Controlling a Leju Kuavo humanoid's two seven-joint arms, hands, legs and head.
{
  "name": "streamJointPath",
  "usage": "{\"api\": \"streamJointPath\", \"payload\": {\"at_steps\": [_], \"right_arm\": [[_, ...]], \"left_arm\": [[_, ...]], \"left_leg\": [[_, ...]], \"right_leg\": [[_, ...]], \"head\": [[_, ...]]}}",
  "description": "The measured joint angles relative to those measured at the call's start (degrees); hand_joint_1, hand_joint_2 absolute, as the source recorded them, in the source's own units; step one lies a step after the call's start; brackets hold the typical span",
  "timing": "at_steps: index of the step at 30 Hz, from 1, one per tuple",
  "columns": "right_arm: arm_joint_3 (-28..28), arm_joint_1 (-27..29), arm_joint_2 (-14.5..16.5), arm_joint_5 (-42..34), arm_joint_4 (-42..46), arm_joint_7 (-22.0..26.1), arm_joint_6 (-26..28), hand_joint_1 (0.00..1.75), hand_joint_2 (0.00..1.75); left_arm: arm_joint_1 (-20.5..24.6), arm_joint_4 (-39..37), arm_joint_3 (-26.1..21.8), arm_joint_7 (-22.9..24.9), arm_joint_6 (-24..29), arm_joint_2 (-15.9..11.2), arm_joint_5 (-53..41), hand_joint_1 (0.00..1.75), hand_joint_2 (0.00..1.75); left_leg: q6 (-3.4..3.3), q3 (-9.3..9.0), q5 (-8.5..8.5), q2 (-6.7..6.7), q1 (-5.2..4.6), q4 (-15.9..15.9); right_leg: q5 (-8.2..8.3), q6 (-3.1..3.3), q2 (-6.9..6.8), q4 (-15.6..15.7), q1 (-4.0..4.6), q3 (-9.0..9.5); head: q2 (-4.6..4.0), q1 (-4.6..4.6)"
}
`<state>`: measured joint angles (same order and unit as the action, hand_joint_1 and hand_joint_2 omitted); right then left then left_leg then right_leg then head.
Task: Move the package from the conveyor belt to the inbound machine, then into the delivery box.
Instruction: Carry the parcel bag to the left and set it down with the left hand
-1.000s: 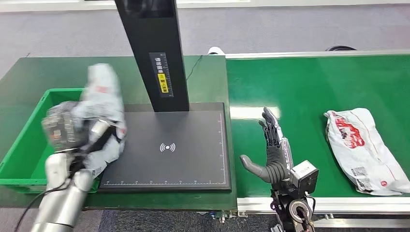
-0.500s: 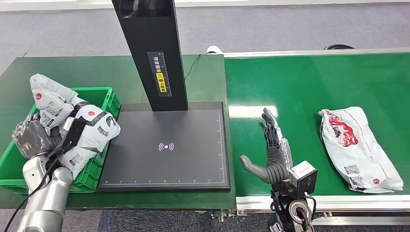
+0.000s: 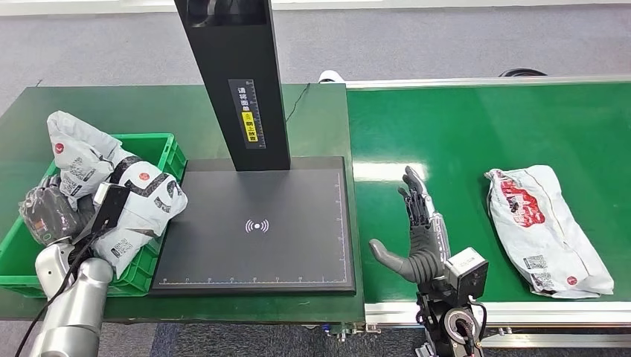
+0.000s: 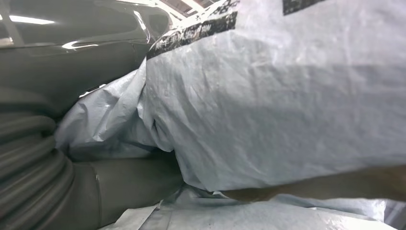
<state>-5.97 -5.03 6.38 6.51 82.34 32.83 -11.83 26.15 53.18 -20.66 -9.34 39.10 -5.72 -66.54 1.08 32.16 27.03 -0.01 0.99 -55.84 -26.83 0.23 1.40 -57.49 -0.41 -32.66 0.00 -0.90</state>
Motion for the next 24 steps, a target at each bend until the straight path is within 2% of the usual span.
{"api": "streamJointPath", "payload": {"at_steps": [4,10,12,15,17,24], "right_arm": [[0.0,0.0,0.0,0.0,0.0,0.0,0.0,0.00,1.75],[-0.2,0.0,0.0,0.0,0.0,0.0,0.1,0.00,1.75],[-0.3,0.0,0.0,-0.1,0.0,-0.1,0.3,0.00,1.75],[-0.6,-0.1,0.0,-0.3,-0.1,-0.1,0.8,0.00,1.75],[-0.9,-0.2,0.0,-0.7,-0.2,-0.1,1.2,0.00,1.75],[-2.1,-0.8,0.0,-1.3,-0.9,-0.1,1.9,0.00,1.75]], "left_arm": [[-0.2,0.6,-0.3,-0.8,0.0,0.3,-0.3,1.75,1.75],[-1.0,8.4,-6.7,-10.5,0.0,3.5,-4.8,1.75,1.75],[-0.9,11.1,-10.1,-14.9,0.0,4.9,-4.6,1.75,1.75],[-0.3,15.7,-17.1,-25.7,0.0,7.4,0.6,1.75,1.75],[0.1,18.4,-21.1,-29.6,0.0,8.6,3.9,1.75,1.75],[0.4,26.7,-27.1,-30.8,0.0,10.2,10.5,1.75,1.75]], "left_leg": [[0.00,0.03,0.00,0.01,0.00,0.0],[0.00,0.11,0.00,0.08,0.01,0.0],[0.00,0.14,0.00,0.11,0.01,0.0],[0.00,0.19,0.00,0.09,0.02,0.0],[0.00,0.19,0.01,0.08,0.02,0.0],[0.01,0.26,0.00,0.01,0.06,0.0]], "right_leg": [[0.00,0.00,0.00,0.0,0.01,-0.03],[0.00,0.00,0.04,0.0,0.01,-0.12],[0.00,0.00,0.06,0.0,0.01,-0.16],[0.00,0.00,0.06,0.0,0.02,-0.22],[0.00,0.00,0.05,0.0,0.02,-0.24],[-0.01,0.00,0.00,0.0,0.05,-0.23]], "head": [[0.00,0.00],[0.00,0.00],[0.00,-0.01],[0.00,0.00],[0.00,0.00],[0.00,-0.01]]}}
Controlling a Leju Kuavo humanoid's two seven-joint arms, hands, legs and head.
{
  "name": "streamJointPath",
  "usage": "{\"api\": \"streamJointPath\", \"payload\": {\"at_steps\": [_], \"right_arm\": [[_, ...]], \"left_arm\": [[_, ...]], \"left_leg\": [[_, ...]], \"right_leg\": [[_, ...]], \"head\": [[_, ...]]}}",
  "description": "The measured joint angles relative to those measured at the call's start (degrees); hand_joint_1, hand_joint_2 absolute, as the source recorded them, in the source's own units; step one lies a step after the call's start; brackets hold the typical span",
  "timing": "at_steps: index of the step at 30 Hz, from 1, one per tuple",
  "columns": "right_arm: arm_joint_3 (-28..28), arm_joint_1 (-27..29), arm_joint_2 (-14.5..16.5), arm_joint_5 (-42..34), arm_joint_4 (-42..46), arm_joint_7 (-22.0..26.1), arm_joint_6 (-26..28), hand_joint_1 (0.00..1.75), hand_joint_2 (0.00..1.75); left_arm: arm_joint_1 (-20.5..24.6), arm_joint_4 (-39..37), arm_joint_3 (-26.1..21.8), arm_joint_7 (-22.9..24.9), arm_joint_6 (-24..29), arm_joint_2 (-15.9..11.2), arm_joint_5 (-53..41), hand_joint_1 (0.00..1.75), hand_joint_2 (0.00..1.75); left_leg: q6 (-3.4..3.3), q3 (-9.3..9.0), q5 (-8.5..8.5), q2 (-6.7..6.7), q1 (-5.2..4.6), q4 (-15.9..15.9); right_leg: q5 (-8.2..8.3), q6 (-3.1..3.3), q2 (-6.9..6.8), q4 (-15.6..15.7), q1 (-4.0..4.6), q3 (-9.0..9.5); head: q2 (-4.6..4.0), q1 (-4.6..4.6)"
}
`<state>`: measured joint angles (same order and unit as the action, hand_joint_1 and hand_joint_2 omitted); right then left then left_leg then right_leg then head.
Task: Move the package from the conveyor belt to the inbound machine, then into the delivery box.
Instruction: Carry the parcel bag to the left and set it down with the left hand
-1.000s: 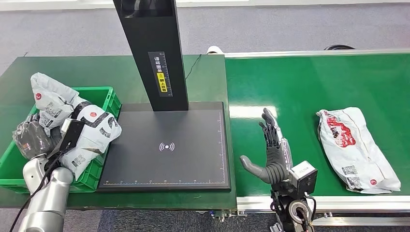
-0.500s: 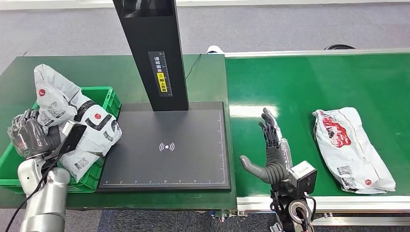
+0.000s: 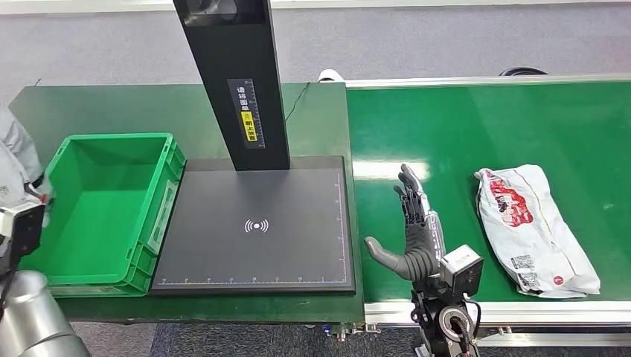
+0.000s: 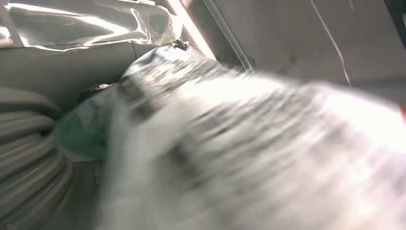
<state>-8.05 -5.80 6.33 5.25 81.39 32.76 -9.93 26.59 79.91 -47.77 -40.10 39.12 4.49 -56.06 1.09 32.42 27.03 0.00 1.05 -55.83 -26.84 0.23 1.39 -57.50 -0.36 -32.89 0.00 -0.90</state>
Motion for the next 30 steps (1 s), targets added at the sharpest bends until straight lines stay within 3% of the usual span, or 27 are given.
{"api": "streamJointPath", "payload": {"at_steps": [6,7,9,10,11,13,15,16,19,20,23,24,28,30], "right_arm": [[-0.8,-0.2,-0.1,-0.5,-0.5,0.0,0.6,0.00,1.75],[-0.8,-0.2,-0.1,-0.5,-0.5,0.0,0.7,0.00,1.75],[-0.8,-0.2,-0.1,-0.6,-0.6,0.0,1.0,0.00,1.75],[-0.8,-0.2,-0.1,-0.6,-0.6,0.0,1.1,0.00,1.75],[-0.8,-0.2,-0.2,-0.6,-0.6,0.0,1.2,0.00,1.75],[-0.8,-0.1,-0.3,-0.6,-0.5,0.0,1.3,0.00,1.75],[-0.7,-0.1,-0.4,-0.6,-0.5,0.0,1.2,0.00,1.75],[-0.7,-0.1,-0.5,-0.6,-0.5,0.0,1.1,0.00,1.75],[-0.6,-0.1,-0.6,-0.6,-0.5,-0.1,0.7,0.00,1.75],[-0.6,-0.2,-0.6,-0.5,-0.5,-0.2,0.6,0.00,1.75],[-0.5,-0.2,-0.6,-0.4,-0.5,-0.3,0.4,0.00,1.75],[-0.5,-0.2,-0.7,-0.3,-0.5,-0.3,0.3,0.00,1.75],[-0.5,-0.2,-0.7,-0.3,-0.5,-0.3,0.3,0.00,1.75],[-0.5,-0.2,-0.7,-0.3,-0.5,-0.3,0.3,0.00,1.75]], "left_arm": [[0.0,6.7,-1.5,0.0,0.0,0.7,3.0,1.75,1.75],[0.0,7.4,-1.5,0.0,0.0,0.8,3.1,1.45,1.75],[0.1,7.7,-1.5,-0.1,0.0,1.0,2.8,0.70,1.75],[0.2,7.1,-1.4,0.0,0.0,1.1,2.0,0.67,1.75],[0.4,5.7,-1.1,0.1,0.0,1.1,0.5,0.96,1.75],[1.4,0.5,-0.2,1.0,-0.1,0.8,-4.0,1.71,1.75],[2.1,-5.2,1.2,2.6,-0.1,0.2,-7.3,1.74,1.75],[2.2,-7.5,2.0,3.5,-0.1,0.0,-8.0,1.61,1.75],[2.4,-13.4,5.7,8.0,-0.1,-1.3,-8.2,0.54,1.75],[2.4,-15.2,7.4,10.4,-0.2,-1.9,-8.3,0.31,1.75],[2.4,-19.8,12.8,16.5,-0.3,-3.7,-8.8,0.31,1.75],[2.4,-20.9,14.2,17.2,-0.3,-4.2,-8.9,0.31,1.75],[2.4,-23.7,17.7,17.7,-0.3,-5.5,-9.0,0.01,1.75],[2.4,-24.6,18.7,18.4,-0.2,-6.0,-9.2,0.00,1.75]], "left_leg": [[0.00,0.02,0.00,-0.22,-0.01,0.0],[0.00,0.02,0.00,-0.24,-0.02,0.0],[0.00,0.01,0.00,-0.25,-0.02,0.0],[0.00,0.00,0.00,-0.27,-0.02,0.0],[0.00,-0.02,-0.01,-0.30,-0.02,0.0],[0.00,-0.02,-0.07,-0.42,-0.02,0.0],[0.02,-0.01,-0.11,-0.42,-0.01,0.0],[0.03,-0.01,-0.12,-0.37,-0.01,0.0],[0.03,-0.01,-0.12,-0.33,-0.01,0.0],[0.03,0.00,-0.12,-0.35,-0.02,0.0],[0.03,0.04,-0.12,-0.35,-0.02,0.0],[0.03,0.04,-0.12,-0.35,-0.02,0.0],[0.03,0.05,-0.11,-0.34,-0.02,0.0],[0.03,0.04,-0.11,-0.35,-0.02,0.0]], "right_leg": [[-0.01,-0.01,-0.21,0.0,-0.02,0.02],[-0.01,-0.01,-0.22,0.0,-0.02,0.01],[-0.01,-0.01,-0.23,0.0,-0.03,0.00],[-0.01,-0.01,-0.23,0.0,-0.03,-0.01],[-0.01,-0.01,-0.27,0.0,-0.04,0.00],[-0.01,-0.01,-0.40,0.0,-0.04,0.04],[0.02,0.01,-0.44,0.0,-0.02,0.07],[0.03,0.01,-0.40,0.0,-0.02,0.06],[0.05,0.02,-0.37,0.0,-0.02,0.04],[0.04,0.02,-0.38,0.0,-0.02,0.04],[0.04,0.02,-0.38,0.0,-0.03,0.03],[0.04,0.02,-0.38,0.0,-0.03,0.03],[0.04,0.02,-0.38,0.0,-0.03,0.01],[0.04,0.02,-0.38,0.0,-0.03,0.02]], "head": [[0.00,0.01],[0.00,0.01],[0.00,0.01],[0.00,0.00],[0.00,0.00],[0.00,0.00],[0.00,0.01],[0.00,0.00],[0.00,0.01],[0.00,0.01],[0.00,0.01],[0.00,0.01],[0.00,0.01],[0.00,0.01]]}}
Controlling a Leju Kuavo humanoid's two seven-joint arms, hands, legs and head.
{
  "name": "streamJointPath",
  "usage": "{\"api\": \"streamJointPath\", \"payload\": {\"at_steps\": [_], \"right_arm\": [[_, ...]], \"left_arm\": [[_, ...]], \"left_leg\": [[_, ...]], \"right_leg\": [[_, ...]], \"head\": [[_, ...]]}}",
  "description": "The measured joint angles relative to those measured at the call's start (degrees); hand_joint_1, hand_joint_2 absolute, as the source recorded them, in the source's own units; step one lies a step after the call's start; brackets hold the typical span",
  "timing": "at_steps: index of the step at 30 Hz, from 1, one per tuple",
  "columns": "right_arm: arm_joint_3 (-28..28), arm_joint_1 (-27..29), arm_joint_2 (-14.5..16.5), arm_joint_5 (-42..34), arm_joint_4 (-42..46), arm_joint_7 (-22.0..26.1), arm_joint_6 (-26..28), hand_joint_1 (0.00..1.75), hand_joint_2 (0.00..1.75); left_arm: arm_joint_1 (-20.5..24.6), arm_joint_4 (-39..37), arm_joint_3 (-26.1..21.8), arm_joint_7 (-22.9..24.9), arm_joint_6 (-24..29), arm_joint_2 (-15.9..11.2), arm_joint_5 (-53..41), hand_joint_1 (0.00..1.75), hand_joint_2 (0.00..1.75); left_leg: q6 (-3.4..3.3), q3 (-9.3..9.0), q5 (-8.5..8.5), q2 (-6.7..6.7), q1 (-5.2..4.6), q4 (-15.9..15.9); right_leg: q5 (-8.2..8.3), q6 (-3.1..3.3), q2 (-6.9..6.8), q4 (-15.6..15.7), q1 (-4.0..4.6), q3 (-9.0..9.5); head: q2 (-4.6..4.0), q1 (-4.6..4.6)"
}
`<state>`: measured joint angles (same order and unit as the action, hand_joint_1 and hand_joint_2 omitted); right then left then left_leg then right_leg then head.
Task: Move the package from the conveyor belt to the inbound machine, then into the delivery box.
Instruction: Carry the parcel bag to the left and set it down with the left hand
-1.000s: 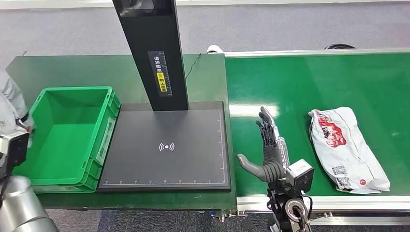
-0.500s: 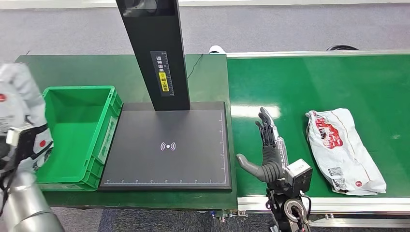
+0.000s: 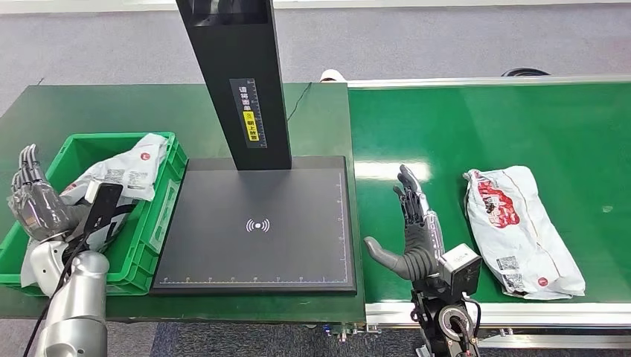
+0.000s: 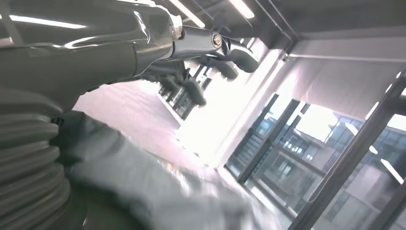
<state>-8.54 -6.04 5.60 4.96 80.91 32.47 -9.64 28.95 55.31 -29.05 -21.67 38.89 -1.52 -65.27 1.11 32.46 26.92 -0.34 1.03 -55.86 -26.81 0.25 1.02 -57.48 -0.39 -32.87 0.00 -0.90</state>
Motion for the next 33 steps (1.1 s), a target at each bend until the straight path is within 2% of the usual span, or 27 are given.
{"api": "streamJointPath", "payload": {"at_steps": [7,11,13,17,19,22,24,27,30,33], "right_arm": [[0.1,0.0,0.0,0.6,0.0,-0.5,-0.8,0.00,1.75],[0.2,0.0,0.0,1.0,0.0,-0.7,-1.0,0.00,1.75],[0.2,0.0,0.0,1.0,0.0,-0.7,-1.1,0.00,1.75],[0.2,-0.1,0.0,1.0,0.0,-0.7,-1.2,0.00,1.75],[0.2,-0.2,0.1,1.0,-0.2,-0.7,-1.1,0.00,1.75],[0.2,-0.5,0.0,1.0,-0.5,-0.7,-0.9,0.00,1.75],[0.2,-0.8,0.0,1.0,-0.7,-0.7,-0.7,0.00,1.75],[0.2,-1.5,-0.1,1.0,-1.1,-0.7,-0.8,0.00,1.75],[0.3,-1.7,-0.2,1.0,-1.4,-0.7,-1.0,0.00,1.75],[0.3,-1.7,-0.3,1.2,-1.8,-0.6,-1.4,0.00,1.75]], "left_arm": [[-0.1,-1.8,3.2,5.8,0.1,-1.5,0.8,0.00,1.75],[-0.7,-0.8,3.0,4.4,0.2,-1.4,2.0,0.00,1.75],[-1.0,0.3,2.4,0.2,0.2,-1.0,4.6,0.00,1.75],[-2.1,5.6,-0.8,-14.7,0.2,1.4,14.9,0.00,1.75],[-3.6,9.4,-1.0,-17.6,0.2,2.4,21.7,0.00,1.75],[-5.9,13.7,2.5,-18.1,-1.4,2.8,30.0,0.00,1.75],[-7.2,15.7,7.0,-16.8,-7.3,2.7,34.8,0.00,1.75],[-8.6,18.4,13.7,-13.9,-23.3,2.6,45.0,0.00,1.75],[-9.7,20.3,18.8,-13.6,-37.5,2.6,53.6,0.00,1.75],[-11.2,22.2,23.0,-13.8,-45.9,2.7,57.8,0.00,1.75]], "left_leg": [[0.01,-0.01,-0.04,-0.14,0.00,0.0],[-0.01,-0.01,-0.06,-0.10,0.01,0.0],[-0.01,-0.01,-0.07,-0.09,0.00,0.0],[-0.02,0.04,-0.06,-0.07,-0.01,0.0],[-0.02,0.06,-0.04,-0.03,-0.01,0.0],[-0.01,0.08,-0.03,-0.17,0.00,0.0],[-0.02,0.10,-0.04,-0.28,0.00,0.0],[-0.04,0.11,-0.06,-0.29,0.00,0.0],[-0.04,0.11,-0.06,-0.27,-0.01,0.0],[-0.05,0.11,-0.05,-0.28,-0.02,0.0]], "right_leg": [[0.00,0.00,-0.06,0.0,0.00,0.05],[0.00,0.00,-0.06,0.0,0.01,0.05],[0.00,0.00,-0.06,0.0,0.01,0.05],[0.00,0.00,-0.05,0.0,0.00,0.01],[0.00,0.00,-0.02,0.0,-0.01,-0.04],[-0.04,-0.04,-0.13,0.0,-0.01,-0.05],[-0.05,-0.06,-0.24,0.0,-0.01,-0.01],[-0.04,-0.06,-0.26,0.0,-0.01,0.03],[-0.03,-0.07,-0.25,0.0,-0.02,0.03],[-0.03,-0.07,-0.25,0.0,-0.03,0.02]], "head": [[0.00,0.00],[0.00,-0.01],[0.00,0.00],[0.00,0.01],[0.00,0.00],[0.00,0.00],[0.00,0.00],[0.00,0.00],[0.00,0.00],[0.00,0.00]]}}
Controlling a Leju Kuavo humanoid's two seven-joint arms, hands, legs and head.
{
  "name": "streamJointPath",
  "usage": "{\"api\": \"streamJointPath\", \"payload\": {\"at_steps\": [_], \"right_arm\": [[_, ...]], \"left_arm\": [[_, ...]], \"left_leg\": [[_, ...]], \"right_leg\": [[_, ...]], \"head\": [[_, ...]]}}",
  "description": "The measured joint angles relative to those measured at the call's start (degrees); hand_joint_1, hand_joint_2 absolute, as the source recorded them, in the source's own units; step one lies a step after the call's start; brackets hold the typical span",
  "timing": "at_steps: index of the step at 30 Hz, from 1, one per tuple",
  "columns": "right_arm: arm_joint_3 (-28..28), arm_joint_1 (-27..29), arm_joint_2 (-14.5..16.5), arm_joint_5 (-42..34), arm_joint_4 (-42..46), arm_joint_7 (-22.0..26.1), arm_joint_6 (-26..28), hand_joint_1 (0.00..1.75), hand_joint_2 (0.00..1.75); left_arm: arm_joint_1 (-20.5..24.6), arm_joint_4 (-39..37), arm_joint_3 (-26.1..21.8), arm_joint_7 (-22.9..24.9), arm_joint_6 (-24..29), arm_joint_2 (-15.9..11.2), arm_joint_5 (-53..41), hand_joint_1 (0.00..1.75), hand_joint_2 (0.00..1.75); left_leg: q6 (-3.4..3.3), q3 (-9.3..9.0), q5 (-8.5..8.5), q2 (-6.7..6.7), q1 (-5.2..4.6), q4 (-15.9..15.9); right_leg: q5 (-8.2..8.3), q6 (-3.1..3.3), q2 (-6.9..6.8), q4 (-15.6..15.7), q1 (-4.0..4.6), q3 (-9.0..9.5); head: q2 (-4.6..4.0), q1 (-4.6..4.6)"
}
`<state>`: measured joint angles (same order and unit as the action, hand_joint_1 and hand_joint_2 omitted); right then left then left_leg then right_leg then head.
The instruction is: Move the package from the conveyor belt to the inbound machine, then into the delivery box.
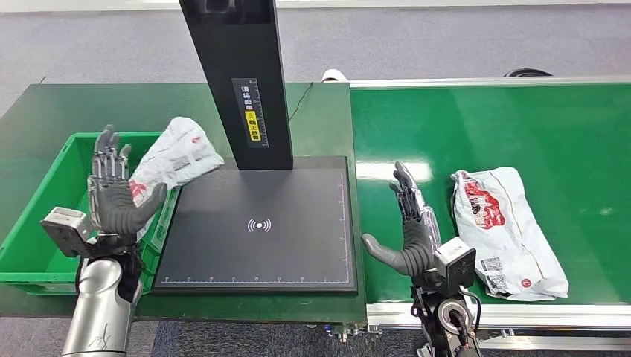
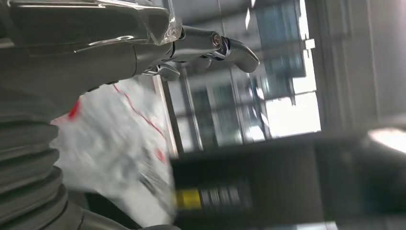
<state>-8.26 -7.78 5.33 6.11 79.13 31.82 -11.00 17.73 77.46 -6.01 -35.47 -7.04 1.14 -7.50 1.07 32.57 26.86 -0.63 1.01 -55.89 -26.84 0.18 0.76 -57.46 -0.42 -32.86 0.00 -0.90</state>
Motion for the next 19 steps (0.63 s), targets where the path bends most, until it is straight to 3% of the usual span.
{"api": "streamJointPath", "payload": {"at_steps": [3,8,15,19], "right_arm": [[0.0,0.0,-0.1,0.5,-0.4,0.0,-0.4,0.00,1.75],[-0.1,0.0,-0.2,1.0,-1.1,0.1,-0.4,0.00,1.75],[-0.1,0.0,-0.3,1.3,-1.8,0.1,-0.5,0.00,1.75],[-0.3,-0.2,-0.3,1.6,-2.3,0.1,-0.5,0.00,1.75]], "left_arm": [[-1.6,1.5,4.0,1.0,-1.6,0.0,-0.8,0.00,1.75],[-3.2,2.0,8.8,3.0,1.1,0.0,-4.7,0.00,1.75],[-3.8,1.9,11.0,4.3,2.7,-0.1,-5.0,0.00,1.75],[-4.7,2.5,11.5,1.7,2.6,0.2,-2.8,0.00,1.75]], "left_leg": [[-0.01,0.02,0.02,0.00,0.00,0.0],[-0.02,0.02,0.02,0.00,0.00,0.0],[-0.02,0.02,0.01,0.00,0.00,0.0],[-0.02,0.03,0.02,0.02,0.00,0.0]], "right_leg": [[-0.01,0.00,0.00,0.0,0.00,-0.02],[-0.01,0.00,0.00,0.0,0.01,-0.02],[-0.01,0.00,0.00,0.0,0.01,-0.01],[-0.01,0.00,0.01,0.0,0.00,-0.02]], "head": [[0.00,0.00],[0.00,0.00],[0.00,0.00],[0.00,-0.01]]}}
